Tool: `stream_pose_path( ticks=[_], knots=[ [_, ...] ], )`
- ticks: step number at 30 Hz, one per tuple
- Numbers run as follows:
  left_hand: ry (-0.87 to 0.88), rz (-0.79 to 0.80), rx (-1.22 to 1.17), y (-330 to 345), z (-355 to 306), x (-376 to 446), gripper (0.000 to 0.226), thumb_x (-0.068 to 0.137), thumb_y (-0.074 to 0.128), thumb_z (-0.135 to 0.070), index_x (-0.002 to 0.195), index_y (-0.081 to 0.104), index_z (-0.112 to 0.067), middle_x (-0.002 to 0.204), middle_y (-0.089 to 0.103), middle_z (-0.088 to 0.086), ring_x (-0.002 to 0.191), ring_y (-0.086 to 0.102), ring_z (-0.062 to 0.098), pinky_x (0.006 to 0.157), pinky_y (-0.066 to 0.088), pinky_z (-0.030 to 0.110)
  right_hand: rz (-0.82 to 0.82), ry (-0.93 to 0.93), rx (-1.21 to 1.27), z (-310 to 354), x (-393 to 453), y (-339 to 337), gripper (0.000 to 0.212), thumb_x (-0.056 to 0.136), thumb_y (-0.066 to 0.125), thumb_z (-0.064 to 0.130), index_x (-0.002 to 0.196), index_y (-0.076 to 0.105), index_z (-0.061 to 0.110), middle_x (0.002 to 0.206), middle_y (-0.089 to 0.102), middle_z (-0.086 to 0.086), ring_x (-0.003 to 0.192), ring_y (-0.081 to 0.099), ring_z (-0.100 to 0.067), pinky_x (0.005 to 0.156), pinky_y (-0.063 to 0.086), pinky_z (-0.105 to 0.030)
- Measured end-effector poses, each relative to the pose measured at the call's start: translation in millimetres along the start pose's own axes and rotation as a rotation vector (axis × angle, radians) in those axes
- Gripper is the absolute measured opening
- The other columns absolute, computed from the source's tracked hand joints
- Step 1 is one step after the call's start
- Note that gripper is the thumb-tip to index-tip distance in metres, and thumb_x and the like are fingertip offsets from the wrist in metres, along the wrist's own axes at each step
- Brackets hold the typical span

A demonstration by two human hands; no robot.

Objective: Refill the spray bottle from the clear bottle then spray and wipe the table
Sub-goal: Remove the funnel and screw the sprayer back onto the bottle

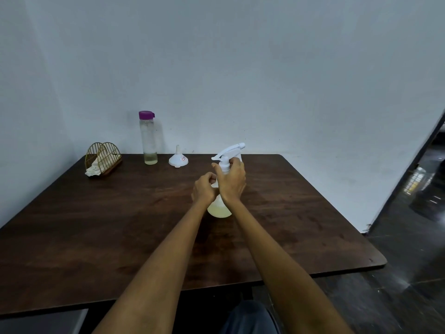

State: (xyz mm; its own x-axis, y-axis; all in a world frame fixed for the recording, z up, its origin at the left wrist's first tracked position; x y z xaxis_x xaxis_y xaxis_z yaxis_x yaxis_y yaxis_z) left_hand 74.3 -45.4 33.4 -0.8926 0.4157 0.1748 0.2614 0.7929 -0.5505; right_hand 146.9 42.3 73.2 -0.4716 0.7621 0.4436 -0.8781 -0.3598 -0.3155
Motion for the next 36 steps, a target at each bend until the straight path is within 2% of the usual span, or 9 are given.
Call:
stream_pose_path(
  ticks=[7,9,12,15,19,22,28,32,36],
  knots=[
    [-0.013,-0.016,0.002,0.0,1.4,0.4,0.016,0.085,0.063,-0.022,0.101,0.063,-0.017,0.107,0.067,-0.001,0.104,0.061,0.021,0.078,0.047,0.031,0.008,-0.085,0.215,-7.8,-18.3,-0.3,0.039,0.094,0.057,0.021,0.128,0.056,0.004,0.123,0.054,-0.010,0.110,0.056,-0.016,0.087,0.043,-0.020],
    [-0.008,-0.006,-0.023,1.2,1.1,2.0,0.023,0.080,0.071,-0.026,0.099,0.063,-0.016,0.105,0.067,-0.002,0.101,0.062,0.020,0.076,0.046,0.031,-0.051,-0.096,0.283,-14.7,-23.4,-10.1,0.030,0.095,0.054,0.015,0.121,0.061,0.002,0.117,0.060,-0.011,0.104,0.060,-0.017,0.087,0.050,-0.028],
    [-0.023,0.006,-0.014,1.9,1.4,1.9,0.042,0.072,0.078,-0.038,0.104,0.062,-0.016,0.108,0.066,-0.004,0.103,0.060,0.018,0.075,0.043,0.029,-0.245,-0.057,0.268,-30.4,-29.4,-32.8,0.015,0.092,0.058,0.017,0.090,0.068,0.007,0.087,0.068,-0.006,0.077,0.061,-0.016,0.067,0.050,-0.034],
    [-0.036,0.008,-0.008,1.2,2.3,1.7,0.049,0.068,0.081,-0.042,0.105,0.062,-0.017,0.111,0.066,-0.005,0.104,0.060,0.017,0.075,0.042,0.027,-0.330,0.050,0.342,-40.1,-16.1,-45.4,0.011,0.092,0.057,0.019,0.092,0.061,0.009,0.084,0.063,-0.004,0.074,0.056,-0.016,0.064,0.044,-0.031],
    [-0.035,0.015,-0.006,0.8,1.9,2.2,0.050,0.068,0.080,-0.043,0.105,0.061,-0.016,0.112,0.066,-0.003,0.104,0.059,0.018,0.075,0.043,0.029,-0.135,0.070,0.427,-33.1,13.6,-37.3,0.038,0.091,0.057,0.017,0.128,0.049,0.011,0.115,0.059,-0.002,0.103,0.055,-0.012,0.075,0.045,-0.015],
    [-0.024,0.020,-0.015,0.7,1.2,1.6,0.050,0.069,0.080,-0.043,0.106,0.061,-0.014,0.111,0.065,-0.001,0.103,0.059,0.018,0.076,0.043,0.030,0.027,-0.056,0.429,-16.9,23.4,-27.1,0.045,0.091,0.060,0.021,0.134,0.047,0.017,0.114,0.059,0.006,0.105,0.057,-0.006,0.077,0.046,-0.003],
    [-0.009,0.036,-0.013,1.9,1.0,2.1,0.051,0.072,0.078,-0.041,0.110,0.060,-0.013,0.115,0.065,0.001,0.107,0.058,0.021,0.084,0.047,0.035,0.169,-0.195,0.278,6.7,39.0,-29.2,0.047,0.087,0.065,0.022,0.131,0.049,0.021,0.087,0.062,-0.005,0.075,0.057,-0.012,0.069,0.048,-0.023],
    [-0.007,0.037,-0.023,2.7,1.4,2.7,0.049,0.072,0.078,-0.040,0.109,0.061,-0.012,0.114,0.065,0.002,0.106,0.058,0.021,0.084,0.048,0.036,0.200,-0.321,0.020,18.2,34.3,-36.7,0.031,0.092,0.059,0.027,0.120,0.057,0.014,0.094,0.068,-0.007,0.080,0.063,-0.019,0.085,0.054,-0.046],
    [-0.014,0.030,-0.032,2.4,2.1,3.0,0.047,0.072,0.079,-0.040,0.106,0.061,-0.013,0.110,0.065,0.001,0.103,0.058,0.019,0.079,0.046,0.033,0.079,-0.365,-0.263,37.4,24.9,-44.6,0.027,0.091,0.056,0.036,0.104,0.059,0.013,0.086,0.070,-0.004,0.078,0.064,-0.021,0.091,0.044,-0.037]
  ],
)
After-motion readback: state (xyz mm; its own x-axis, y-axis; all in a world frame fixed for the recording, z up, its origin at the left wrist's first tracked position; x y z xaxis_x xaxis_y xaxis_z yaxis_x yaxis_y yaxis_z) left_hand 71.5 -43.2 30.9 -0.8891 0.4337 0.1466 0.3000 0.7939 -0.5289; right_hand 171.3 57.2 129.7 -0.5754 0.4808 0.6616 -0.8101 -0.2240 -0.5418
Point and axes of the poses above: each hand's wrist, its own x-axis towards the middle knuckle, its own y-axis out of the palm, z = x × y, the point moved 8 cm from there along x, towards the middle knuckle
